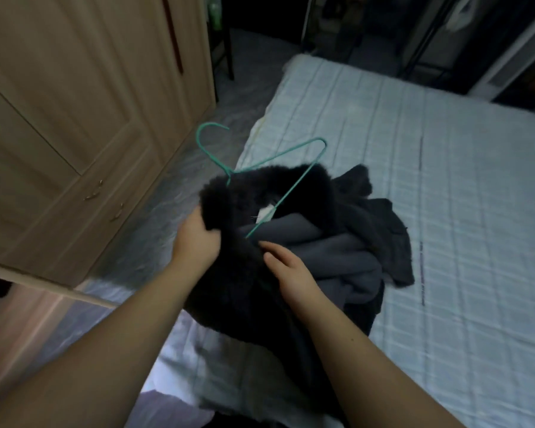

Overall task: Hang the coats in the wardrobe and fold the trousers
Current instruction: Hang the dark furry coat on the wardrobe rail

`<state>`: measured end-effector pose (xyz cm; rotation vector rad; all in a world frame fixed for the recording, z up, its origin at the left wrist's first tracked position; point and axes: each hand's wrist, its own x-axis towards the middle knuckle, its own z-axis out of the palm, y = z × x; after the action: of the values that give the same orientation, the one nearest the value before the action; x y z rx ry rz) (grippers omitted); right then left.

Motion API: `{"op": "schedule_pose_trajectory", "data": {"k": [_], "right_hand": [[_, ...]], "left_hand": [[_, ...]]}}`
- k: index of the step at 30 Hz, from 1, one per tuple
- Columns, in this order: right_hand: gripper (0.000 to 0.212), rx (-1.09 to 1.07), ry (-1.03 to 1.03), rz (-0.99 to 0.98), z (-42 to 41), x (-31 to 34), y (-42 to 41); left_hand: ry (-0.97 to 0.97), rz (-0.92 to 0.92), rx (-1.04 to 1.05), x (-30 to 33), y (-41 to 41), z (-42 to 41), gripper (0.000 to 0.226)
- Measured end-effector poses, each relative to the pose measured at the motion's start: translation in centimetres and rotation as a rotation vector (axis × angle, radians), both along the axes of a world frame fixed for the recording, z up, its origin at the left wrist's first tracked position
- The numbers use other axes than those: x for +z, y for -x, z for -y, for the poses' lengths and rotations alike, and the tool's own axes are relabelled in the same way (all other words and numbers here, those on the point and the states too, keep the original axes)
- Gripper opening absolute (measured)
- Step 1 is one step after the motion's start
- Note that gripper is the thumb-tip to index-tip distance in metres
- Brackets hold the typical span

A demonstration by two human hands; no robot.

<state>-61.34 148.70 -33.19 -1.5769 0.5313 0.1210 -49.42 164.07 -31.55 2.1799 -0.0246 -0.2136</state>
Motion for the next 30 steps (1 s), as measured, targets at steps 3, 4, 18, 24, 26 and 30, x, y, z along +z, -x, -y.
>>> {"op": "schedule_pose_trajectory", "data": {"k": [3, 4, 18, 24, 26, 30], "right_hand": [[0.018, -0.149, 0.043, 0.016, 2.5, 1.6, 1.5], [0.02, -0.197, 0.061, 0.025, 3.4, 2.2, 1.7], [0.061, -0.293, 0.191, 0.122, 15.7, 9.6, 3.8], [0.109, -0.347, 0.109, 0.268, 20.9, 9.9, 2.7], [0.118, -0.352, 0.07, 0.24, 21.6, 10.7, 2.9], [0.089, -0.353, -0.017, 0.175, 21.9, 10.9, 3.1]], "left_hand": [[-0.073, 0.061, -0.1, 5.5, -1.9, 0.8, 0.039], [-0.112, 0.108, -0.152, 7.3, -2.2, 1.3, 0.036], [-0.358, 0.652, -0.422, 31.9, 2.4, 9.1, 0.027], [-0.389, 0.778, -0.443, 37.6, 5.8, 12.0, 0.02], [-0.361, 0.797, -0.461, 38.5, 6.4, 12.3, 0.015], [-0.305, 0.799, -0.471, 38.8, 6.5, 12.5, 0.016]]}}
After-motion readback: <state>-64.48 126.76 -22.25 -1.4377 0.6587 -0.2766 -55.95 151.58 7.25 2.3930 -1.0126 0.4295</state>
